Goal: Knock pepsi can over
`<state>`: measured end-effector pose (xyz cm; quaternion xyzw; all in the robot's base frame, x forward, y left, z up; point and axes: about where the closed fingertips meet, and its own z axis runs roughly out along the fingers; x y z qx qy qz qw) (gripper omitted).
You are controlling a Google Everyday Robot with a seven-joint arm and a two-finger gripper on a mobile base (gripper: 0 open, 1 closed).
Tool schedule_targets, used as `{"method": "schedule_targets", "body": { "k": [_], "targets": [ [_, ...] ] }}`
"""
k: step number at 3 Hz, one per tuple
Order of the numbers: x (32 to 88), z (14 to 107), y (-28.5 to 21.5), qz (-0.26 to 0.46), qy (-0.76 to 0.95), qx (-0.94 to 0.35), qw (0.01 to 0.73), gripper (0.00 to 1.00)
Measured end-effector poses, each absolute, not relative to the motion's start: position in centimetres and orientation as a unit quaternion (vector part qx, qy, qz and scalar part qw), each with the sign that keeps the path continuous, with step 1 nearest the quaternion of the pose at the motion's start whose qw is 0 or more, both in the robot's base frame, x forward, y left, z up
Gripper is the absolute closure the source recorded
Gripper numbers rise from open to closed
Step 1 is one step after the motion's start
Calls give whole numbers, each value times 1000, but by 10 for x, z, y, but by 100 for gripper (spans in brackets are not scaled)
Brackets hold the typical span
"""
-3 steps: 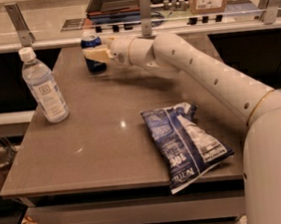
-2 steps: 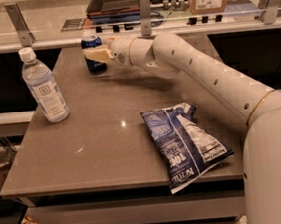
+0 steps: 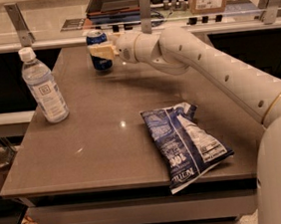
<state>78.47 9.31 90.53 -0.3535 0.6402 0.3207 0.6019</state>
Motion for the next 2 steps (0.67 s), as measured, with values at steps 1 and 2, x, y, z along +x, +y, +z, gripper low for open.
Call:
{"method": "schedule_targets", "body": {
  "k": [1,2],
  "targets": [
    [780,915,76,298,658,-347,599,100],
    [773,926,61,265,685,-341,586,100]
  ]
}}
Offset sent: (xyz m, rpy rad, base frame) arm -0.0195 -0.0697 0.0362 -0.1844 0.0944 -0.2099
